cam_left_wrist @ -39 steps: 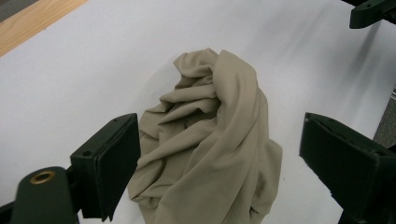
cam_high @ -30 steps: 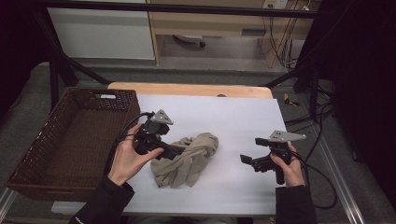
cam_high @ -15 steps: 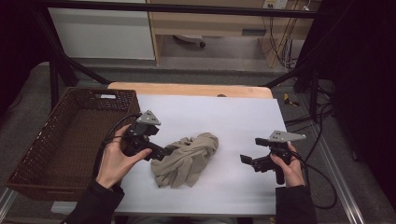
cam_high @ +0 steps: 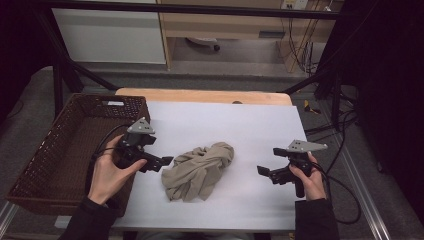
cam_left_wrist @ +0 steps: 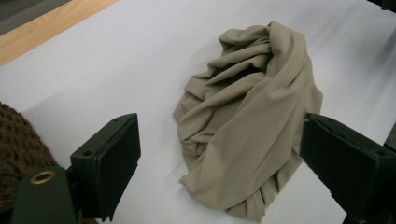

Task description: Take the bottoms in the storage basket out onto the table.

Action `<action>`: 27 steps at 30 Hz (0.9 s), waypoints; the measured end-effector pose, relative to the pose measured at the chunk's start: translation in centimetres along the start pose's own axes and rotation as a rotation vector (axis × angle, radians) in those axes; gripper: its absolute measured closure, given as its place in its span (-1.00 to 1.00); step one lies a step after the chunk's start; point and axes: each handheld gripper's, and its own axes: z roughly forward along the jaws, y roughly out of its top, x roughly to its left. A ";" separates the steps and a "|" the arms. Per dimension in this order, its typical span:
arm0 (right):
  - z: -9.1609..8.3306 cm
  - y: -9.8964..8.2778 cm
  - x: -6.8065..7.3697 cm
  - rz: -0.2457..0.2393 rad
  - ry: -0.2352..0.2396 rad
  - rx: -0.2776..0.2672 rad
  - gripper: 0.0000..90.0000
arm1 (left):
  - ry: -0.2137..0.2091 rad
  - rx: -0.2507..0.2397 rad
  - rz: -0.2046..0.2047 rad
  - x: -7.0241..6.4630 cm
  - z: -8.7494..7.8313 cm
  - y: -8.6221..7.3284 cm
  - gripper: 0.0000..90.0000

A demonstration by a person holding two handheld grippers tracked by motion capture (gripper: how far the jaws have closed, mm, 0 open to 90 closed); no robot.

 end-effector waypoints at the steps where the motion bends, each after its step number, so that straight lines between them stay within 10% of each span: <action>1: 0.0 0.0 0.0 0.002 0.000 -0.001 -0.98 | 0.002 -0.001 -0.003 0.2 -0.1 -0.2 -0.73; 27: 0.1 -0.1 0.0 0.002 0.000 0.011 -0.98 | 0.082 -0.021 -0.072 4.3 -3.1 -5.2 -0.73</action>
